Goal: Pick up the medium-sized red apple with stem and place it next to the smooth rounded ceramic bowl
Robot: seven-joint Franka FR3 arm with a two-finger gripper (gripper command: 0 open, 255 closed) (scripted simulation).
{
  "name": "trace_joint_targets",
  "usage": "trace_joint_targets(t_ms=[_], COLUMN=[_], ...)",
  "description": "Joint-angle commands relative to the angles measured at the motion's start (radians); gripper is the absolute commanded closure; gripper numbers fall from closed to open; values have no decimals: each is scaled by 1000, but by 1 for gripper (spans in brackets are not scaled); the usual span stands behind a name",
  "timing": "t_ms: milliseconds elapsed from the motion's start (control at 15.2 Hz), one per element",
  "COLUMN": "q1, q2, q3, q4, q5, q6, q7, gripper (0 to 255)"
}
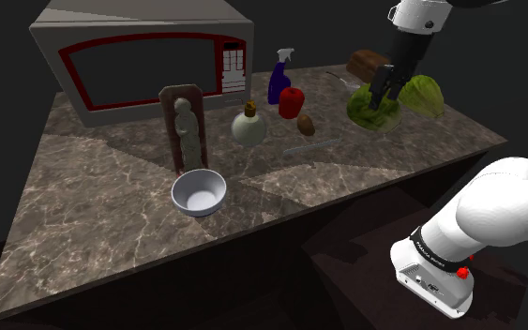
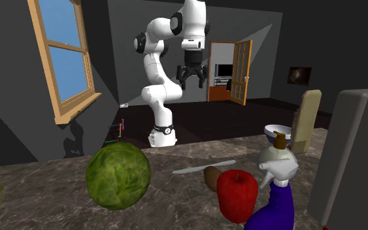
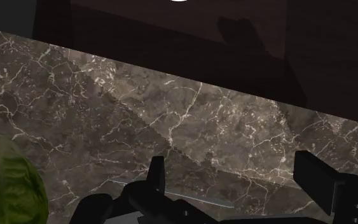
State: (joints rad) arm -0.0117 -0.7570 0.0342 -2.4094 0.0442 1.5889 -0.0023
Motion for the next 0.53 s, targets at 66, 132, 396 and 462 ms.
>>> trace_joint_targets(t_ms=[66, 132, 396, 462], q1=[-1, -1, 2, 4], q2=[25, 52, 170, 201], q3=[-14, -29, -84, -96], q4=[2, 6, 36, 48], q5=[-10, -20, -49, -53], q6=[30, 59, 173, 200], q7=[-29, -58, -170, -198], gripper=[0, 0, 0, 0])
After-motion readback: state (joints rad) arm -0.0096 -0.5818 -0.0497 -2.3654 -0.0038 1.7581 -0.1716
